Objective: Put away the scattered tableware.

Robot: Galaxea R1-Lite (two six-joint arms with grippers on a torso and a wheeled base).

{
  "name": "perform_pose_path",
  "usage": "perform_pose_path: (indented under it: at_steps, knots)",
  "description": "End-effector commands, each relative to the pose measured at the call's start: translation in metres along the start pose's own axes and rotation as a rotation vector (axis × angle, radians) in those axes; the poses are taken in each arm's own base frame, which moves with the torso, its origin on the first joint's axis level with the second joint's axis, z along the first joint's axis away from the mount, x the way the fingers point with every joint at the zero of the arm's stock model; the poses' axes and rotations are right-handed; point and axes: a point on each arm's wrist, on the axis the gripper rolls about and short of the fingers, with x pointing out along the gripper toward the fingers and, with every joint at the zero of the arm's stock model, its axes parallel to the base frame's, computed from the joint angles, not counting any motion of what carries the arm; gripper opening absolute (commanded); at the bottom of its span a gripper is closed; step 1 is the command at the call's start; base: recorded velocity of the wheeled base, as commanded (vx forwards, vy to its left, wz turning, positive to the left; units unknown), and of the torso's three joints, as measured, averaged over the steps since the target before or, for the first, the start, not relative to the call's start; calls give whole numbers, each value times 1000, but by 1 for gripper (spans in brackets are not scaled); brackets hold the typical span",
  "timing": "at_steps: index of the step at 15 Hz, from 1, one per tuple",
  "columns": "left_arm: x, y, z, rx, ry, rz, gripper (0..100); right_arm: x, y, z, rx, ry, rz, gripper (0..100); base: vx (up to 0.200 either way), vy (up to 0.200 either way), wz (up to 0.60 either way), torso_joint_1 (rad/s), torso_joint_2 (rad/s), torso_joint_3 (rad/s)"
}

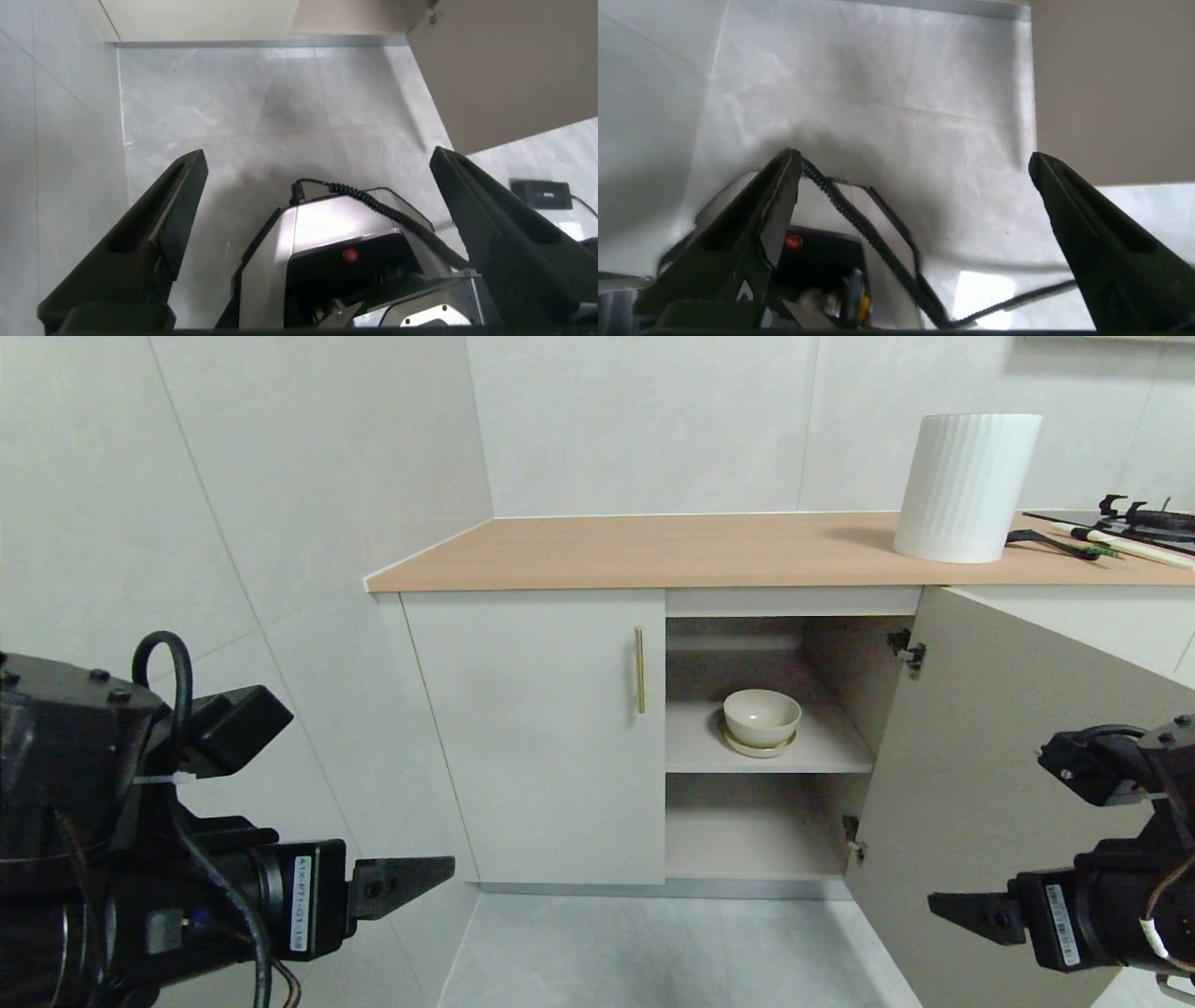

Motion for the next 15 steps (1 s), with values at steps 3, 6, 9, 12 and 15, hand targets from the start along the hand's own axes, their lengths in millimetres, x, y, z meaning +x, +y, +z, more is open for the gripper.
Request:
perform_pose_path:
  at_steps: [3, 6, 9, 12, 15]
  knots:
    - [0, 0, 0, -1, 0, 2, 100, -11, -5, -5, -28, 20, -42, 100, 0, -200, 0, 1, 2, 7]
    - [1, 0, 0, 0, 2, 0, 100, -20, -10, -5, -35, 48, -65, 100, 0, -200, 0, -1, 2, -1]
    - [1, 0, 0, 0, 3, -1, 100, -28, -13, -8, -53, 30, -66, 100, 0, -200, 0, 4, 4, 4]
    - [0, 0, 0, 0, 2, -3, 100, -53, -19, -11, -91, 76, -91, 100, 0, -67, 0, 2, 1, 2]
    - [0, 0, 0, 0, 3, -5, 100, -84, -26, -12, -98, 103, -92, 100, 0, 0, 0, 0, 0, 0]
